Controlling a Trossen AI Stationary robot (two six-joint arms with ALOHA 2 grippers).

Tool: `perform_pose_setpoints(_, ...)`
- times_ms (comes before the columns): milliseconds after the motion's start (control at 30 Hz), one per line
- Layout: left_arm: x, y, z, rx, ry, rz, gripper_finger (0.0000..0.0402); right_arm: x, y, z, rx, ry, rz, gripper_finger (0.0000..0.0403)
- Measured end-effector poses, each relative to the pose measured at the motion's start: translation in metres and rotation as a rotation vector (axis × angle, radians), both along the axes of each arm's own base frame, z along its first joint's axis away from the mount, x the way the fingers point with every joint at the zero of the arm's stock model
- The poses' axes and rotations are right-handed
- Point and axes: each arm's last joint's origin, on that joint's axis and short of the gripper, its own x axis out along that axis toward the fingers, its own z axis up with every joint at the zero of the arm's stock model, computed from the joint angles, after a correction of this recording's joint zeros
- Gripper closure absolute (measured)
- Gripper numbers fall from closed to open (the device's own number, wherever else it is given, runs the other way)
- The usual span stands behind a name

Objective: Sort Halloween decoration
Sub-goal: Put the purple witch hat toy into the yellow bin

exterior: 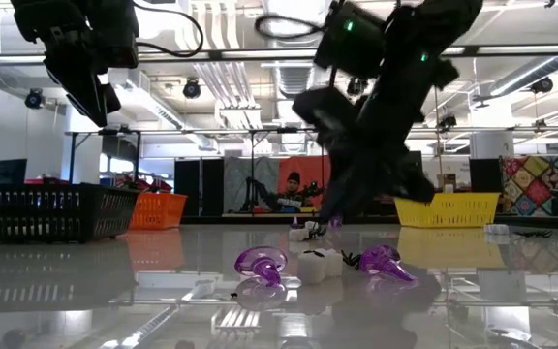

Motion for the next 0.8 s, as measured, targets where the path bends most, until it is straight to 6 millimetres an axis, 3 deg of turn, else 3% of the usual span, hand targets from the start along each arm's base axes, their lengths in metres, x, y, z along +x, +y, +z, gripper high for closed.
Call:
perform_pose_setpoints(233, 0.0, 0.0, 0.0, -0.001, 0.002, 0.001, 0.0293, -0.031, -0.015, 0.035, -0.145, 0.097, -0.096, 0.0384)
perform_pose_setpoints(500, 0.0, 0.0, 0.0, -0.002, 0.002, 0.001, 0.0293, -0.077, -0.051, 0.071, -0.276, 0.247, -0.241, 0.0385)
perform_pose_setpoints(800, 0.0, 0.0, 0.0, -0.006, 0.004, 0.008, 0.0293, -0.111, -0.104, 0.081, -0.321, 0.383, -0.314, 0.0385)
